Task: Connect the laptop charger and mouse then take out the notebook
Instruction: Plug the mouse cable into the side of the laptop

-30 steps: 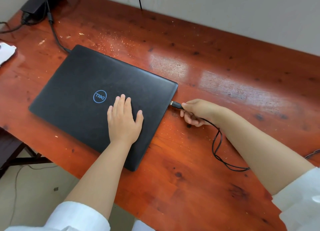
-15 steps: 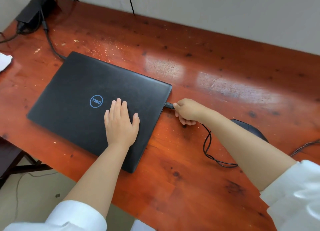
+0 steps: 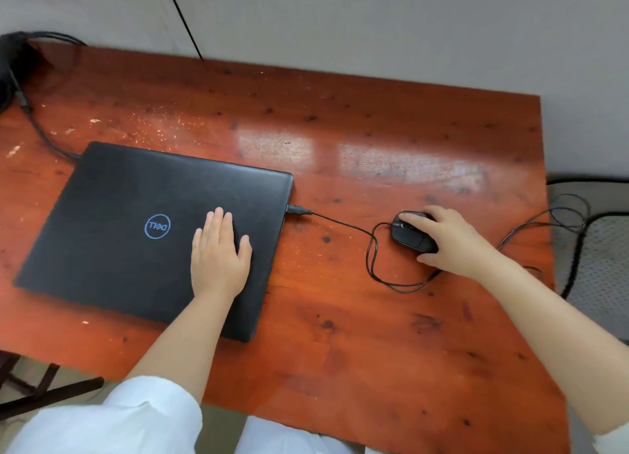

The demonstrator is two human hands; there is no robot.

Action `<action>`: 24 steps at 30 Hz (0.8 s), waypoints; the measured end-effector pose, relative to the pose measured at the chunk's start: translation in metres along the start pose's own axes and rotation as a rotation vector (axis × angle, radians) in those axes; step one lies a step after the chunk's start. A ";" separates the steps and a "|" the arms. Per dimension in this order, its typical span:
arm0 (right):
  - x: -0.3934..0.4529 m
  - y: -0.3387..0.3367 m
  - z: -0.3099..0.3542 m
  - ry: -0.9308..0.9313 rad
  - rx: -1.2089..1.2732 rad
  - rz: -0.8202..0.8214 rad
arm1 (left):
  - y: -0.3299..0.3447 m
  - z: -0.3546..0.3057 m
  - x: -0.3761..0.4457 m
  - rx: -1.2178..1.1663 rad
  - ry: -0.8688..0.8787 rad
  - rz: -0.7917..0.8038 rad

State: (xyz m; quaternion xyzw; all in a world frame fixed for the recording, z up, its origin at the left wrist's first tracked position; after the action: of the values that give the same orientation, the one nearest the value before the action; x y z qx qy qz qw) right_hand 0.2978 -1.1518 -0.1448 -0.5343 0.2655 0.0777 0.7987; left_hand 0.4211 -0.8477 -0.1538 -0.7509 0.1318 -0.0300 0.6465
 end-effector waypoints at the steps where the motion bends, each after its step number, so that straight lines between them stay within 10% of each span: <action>1: -0.004 -0.003 0.002 0.007 0.013 -0.047 | 0.000 0.000 0.000 -0.007 0.001 0.001; 8: -0.091 -0.025 0.017 0.315 0.128 -0.675 | -0.002 0.001 0.000 -0.031 0.054 -0.010; 24: -0.096 0.139 0.205 0.785 0.360 -0.661 | -0.017 0.071 -0.037 0.087 0.590 0.205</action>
State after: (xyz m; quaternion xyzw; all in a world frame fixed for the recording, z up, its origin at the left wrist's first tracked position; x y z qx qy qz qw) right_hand 0.2298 -0.8946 -0.1500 -0.4331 0.3707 -0.4298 0.7002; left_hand 0.4036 -0.7688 -0.1437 -0.6641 0.3875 -0.1869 0.6114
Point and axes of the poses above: each hand's wrist, its own x-axis towards the middle knuckle, its own y-axis out of the palm, z = x × y, the point moved 5 cm from there along x, towards the middle knuckle, and after that the axes turned 5 degrees about x, right-handed, at the moved point
